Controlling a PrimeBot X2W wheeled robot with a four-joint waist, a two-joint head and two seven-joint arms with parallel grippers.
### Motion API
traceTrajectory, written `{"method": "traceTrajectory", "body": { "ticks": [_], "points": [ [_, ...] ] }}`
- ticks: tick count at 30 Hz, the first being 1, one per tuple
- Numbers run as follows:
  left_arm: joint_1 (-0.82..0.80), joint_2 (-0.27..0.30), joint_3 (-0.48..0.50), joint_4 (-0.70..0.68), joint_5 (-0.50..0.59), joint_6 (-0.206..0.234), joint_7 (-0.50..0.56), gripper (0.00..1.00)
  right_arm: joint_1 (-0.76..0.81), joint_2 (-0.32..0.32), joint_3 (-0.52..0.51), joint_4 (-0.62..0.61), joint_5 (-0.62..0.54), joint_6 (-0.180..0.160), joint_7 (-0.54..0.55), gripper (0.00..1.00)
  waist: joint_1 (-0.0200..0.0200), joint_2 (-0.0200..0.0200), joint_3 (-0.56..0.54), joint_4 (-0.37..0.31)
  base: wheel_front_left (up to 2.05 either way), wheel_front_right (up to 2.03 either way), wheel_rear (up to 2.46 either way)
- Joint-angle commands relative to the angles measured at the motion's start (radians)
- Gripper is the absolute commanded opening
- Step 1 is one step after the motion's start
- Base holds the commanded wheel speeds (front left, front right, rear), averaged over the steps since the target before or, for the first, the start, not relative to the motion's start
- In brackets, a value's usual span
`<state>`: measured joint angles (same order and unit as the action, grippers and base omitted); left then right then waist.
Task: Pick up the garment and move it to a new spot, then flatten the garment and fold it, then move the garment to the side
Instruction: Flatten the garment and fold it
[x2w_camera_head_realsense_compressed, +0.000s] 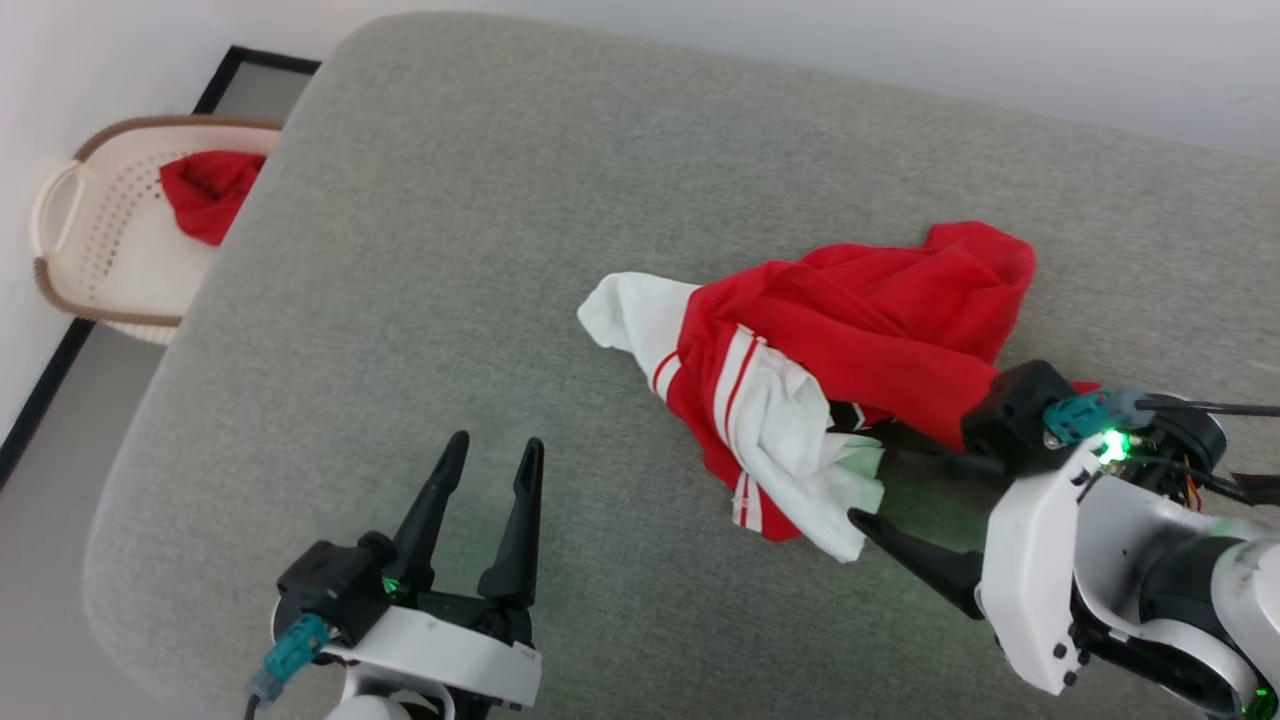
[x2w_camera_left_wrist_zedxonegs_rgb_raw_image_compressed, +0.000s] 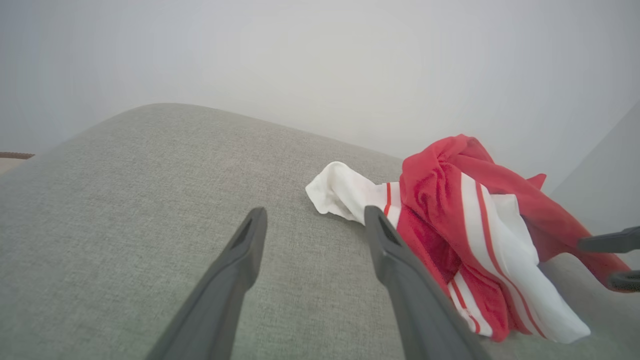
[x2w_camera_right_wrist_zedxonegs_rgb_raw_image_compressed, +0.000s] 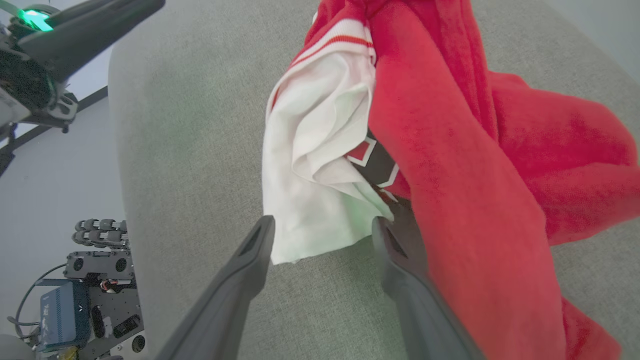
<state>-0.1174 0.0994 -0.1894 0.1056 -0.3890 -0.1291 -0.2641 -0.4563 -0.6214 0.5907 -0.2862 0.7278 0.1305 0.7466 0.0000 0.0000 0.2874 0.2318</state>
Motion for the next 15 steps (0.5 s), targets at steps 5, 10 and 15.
{"method": "traceTrajectory", "body": {
  "ticks": [5,10,15],
  "points": [
    [-0.014,-0.011,-0.003,0.004,-0.009,-0.002,0.0,1.0,-0.053,-0.01,0.046,0.043,-0.037,0.0,-0.01,1.0,0.0,0.0,0.024,0.041,0.0,0.0,0.0],
    [-0.014,-0.02,-0.004,0.007,-0.012,-0.002,0.0,1.0,-0.094,-0.028,0.087,0.077,-0.058,0.0,-0.038,1.0,0.0,0.0,0.035,0.06,0.0,0.0,0.0],
    [-0.016,-0.025,-0.002,0.004,-0.011,-0.002,0.0,1.0,-0.123,-0.03,0.127,0.099,-0.07,0.0,-0.064,1.0,0.0,0.0,0.046,0.065,0.0,0.0,0.0]
  ]
}}
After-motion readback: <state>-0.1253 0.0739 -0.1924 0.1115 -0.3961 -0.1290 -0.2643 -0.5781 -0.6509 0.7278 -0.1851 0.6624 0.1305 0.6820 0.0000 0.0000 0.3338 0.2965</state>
